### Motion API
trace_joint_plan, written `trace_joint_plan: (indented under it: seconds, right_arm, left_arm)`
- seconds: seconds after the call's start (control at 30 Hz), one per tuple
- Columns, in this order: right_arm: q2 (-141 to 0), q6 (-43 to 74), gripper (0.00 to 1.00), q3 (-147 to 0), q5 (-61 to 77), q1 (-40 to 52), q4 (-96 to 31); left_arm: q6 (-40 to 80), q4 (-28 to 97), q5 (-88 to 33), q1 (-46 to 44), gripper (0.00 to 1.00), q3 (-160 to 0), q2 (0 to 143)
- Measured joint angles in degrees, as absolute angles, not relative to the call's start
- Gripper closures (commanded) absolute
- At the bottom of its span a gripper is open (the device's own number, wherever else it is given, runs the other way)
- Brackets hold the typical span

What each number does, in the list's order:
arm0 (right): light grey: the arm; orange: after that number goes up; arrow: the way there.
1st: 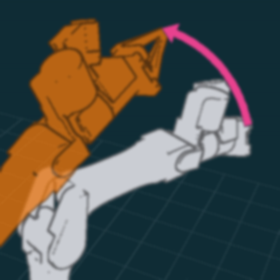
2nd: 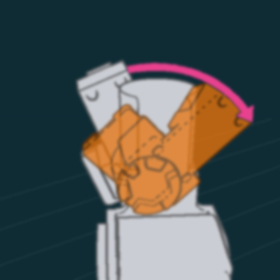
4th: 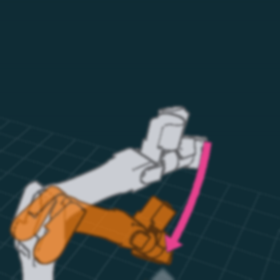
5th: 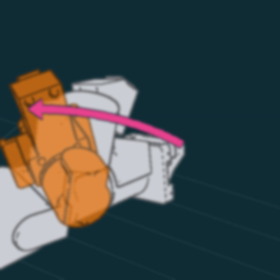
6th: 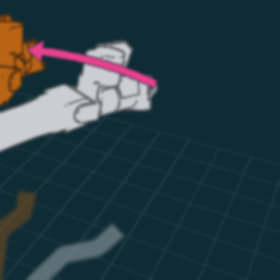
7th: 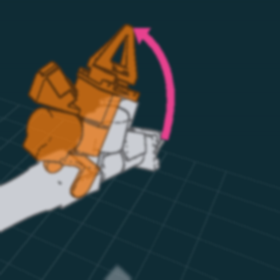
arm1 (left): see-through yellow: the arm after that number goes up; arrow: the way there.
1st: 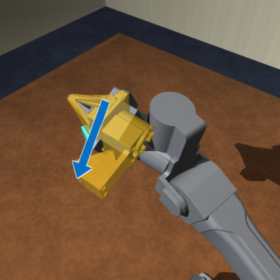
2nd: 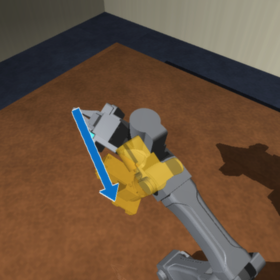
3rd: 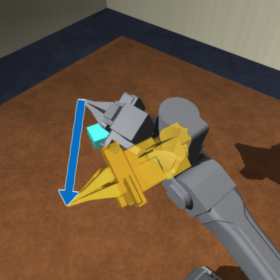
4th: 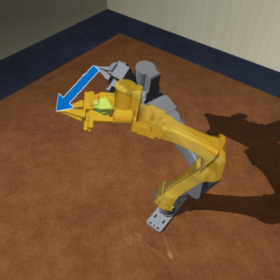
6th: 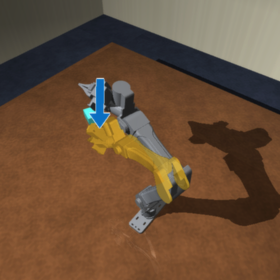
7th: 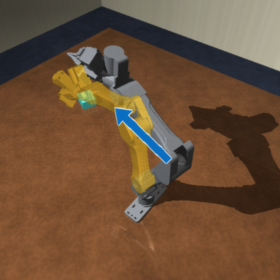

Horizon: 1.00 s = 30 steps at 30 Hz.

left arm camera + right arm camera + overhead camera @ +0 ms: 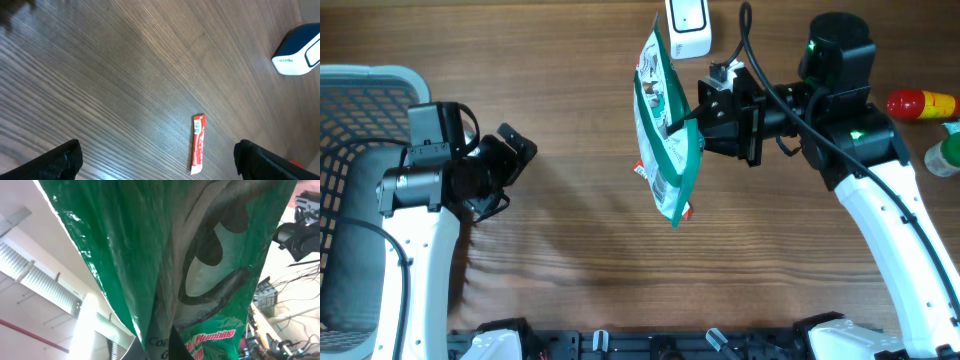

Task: Scan the item barcode
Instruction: 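Lift the gloves pack to the barcode scanner with the right gripper, then carry the gloves pack to the right edge and release it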

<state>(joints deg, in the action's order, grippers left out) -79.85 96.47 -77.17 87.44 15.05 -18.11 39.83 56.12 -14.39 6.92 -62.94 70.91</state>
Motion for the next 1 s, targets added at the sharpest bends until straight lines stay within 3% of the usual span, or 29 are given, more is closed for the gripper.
trace_joint_plan:
  seconds: [0.13,0.2,0.3,0.4,0.53,0.77,1.0]
  right_arm:
    - [-79.9,95.4,0.96,-77.2,83.0,15.0,-17.1]
    - [-79.9,73.4,0.96,-77.9,63.4,15.4,-26.1]
    - [-79.9,61.7,0.96,-77.6,44.8,16.8,-41.1]
    - [-80.6,54.5,0.95,-77.2,26.1,18.4,-48.4]
    - [-80.8,50.9,0.95,-77.2,7.1,18.5,-43.7]
    - [-96.2,50.3,0.96,-81.7,2.7,18.3,-22.7]
    - [-127.6,44.6,0.95,-116.6,1.2,18.3,-21.9]
  left_arm:
    - [40.2,55.2,-14.4,6.9,0.00,-62.9,70.9]
    - [40.2,54.9,-14.3,6.9,0.00,-62.9,70.9]
    - [40.3,54.2,-13.0,6.9,0.00,-63.0,70.9]
    - [40.4,52.8,-12.2,6.9,0.00,-62.9,70.9]
    - [40.7,50.0,-11.7,6.9,0.00,-62.9,70.9]
    - [41.0,47.5,-10.3,6.9,0.00,-62.9,70.9]
    - [41.0,47.1,-7.8,6.9,0.00,-62.9,70.9]
